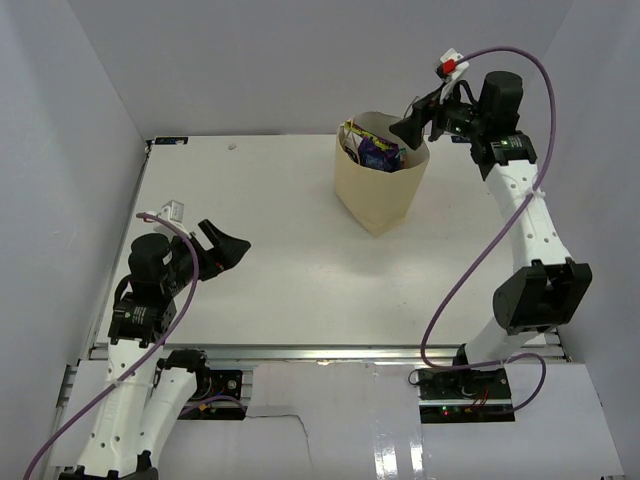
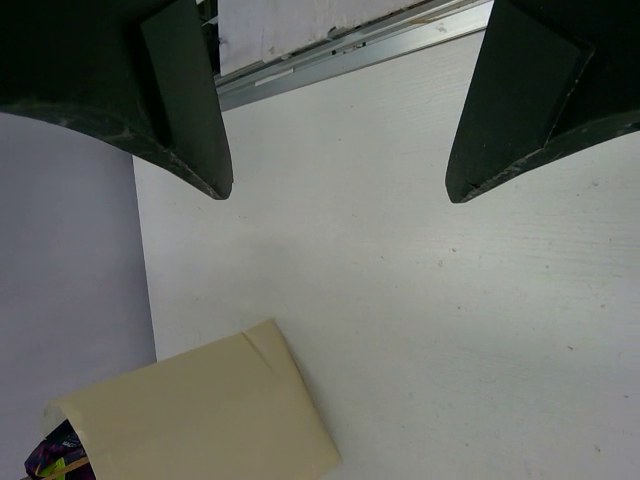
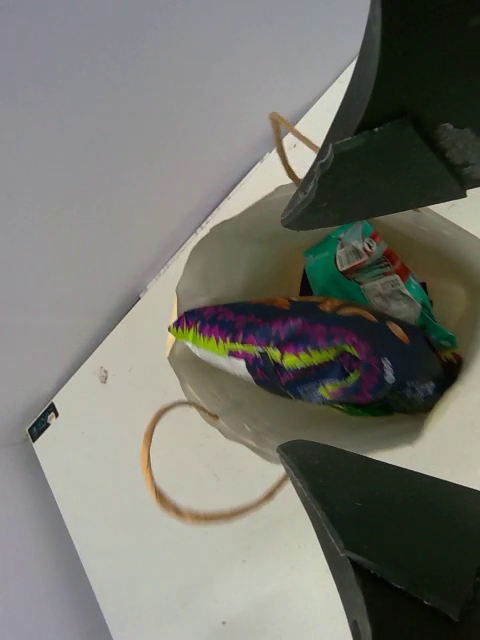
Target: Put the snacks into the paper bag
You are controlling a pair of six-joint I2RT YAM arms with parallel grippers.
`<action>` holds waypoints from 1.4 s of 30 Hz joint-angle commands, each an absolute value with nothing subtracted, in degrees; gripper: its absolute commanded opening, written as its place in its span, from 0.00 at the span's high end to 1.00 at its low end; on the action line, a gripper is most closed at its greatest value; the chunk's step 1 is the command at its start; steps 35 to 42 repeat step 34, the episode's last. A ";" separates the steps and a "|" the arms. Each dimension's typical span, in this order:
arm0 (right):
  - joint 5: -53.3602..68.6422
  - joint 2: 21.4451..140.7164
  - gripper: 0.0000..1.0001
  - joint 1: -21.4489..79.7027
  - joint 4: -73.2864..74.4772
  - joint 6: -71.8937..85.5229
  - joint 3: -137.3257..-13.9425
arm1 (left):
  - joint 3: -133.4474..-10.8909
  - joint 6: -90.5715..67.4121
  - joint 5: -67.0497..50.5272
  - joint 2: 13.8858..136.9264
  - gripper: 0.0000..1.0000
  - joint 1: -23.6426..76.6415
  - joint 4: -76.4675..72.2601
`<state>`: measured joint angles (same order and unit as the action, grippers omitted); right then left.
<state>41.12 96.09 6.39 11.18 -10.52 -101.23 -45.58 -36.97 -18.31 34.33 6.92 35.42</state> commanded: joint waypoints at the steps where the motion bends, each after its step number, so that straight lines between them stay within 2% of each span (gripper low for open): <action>1: 42.54 85.28 0.10 5.10 16.96 -10.63 -98.20 | -46.67 -35.95 -16.26 34.72 0.02 6.86 33.49; 6: 33.51 70.61 0.10 4.22 17.22 -11.60 -82.99 | -47.20 -35.25 -17.14 36.29 0.02 6.86 32.08; 11: 29.10 64.08 0.10 4.22 26.26 -11.09 -72.79 | -47.63 -34.28 -17.49 36.91 0.02 6.77 30.24; 17: 16.02 58.20 0.10 4.22 28.92 -8.70 -61.37 | -48.16 -32.35 -17.49 36.65 0.02 6.86 30.15; 26: 5.11 55.46 0.10 4.22 27.69 -6.68 -59.41 | -45.35 -32.52 -17.84 33.14 0.02 6.77 30.32; 42: 4.65 55.81 0.10 4.22 25.93 -7.38 -59.41 | -44.91 -32.96 -16.88 30.50 0.02 6.86 32.08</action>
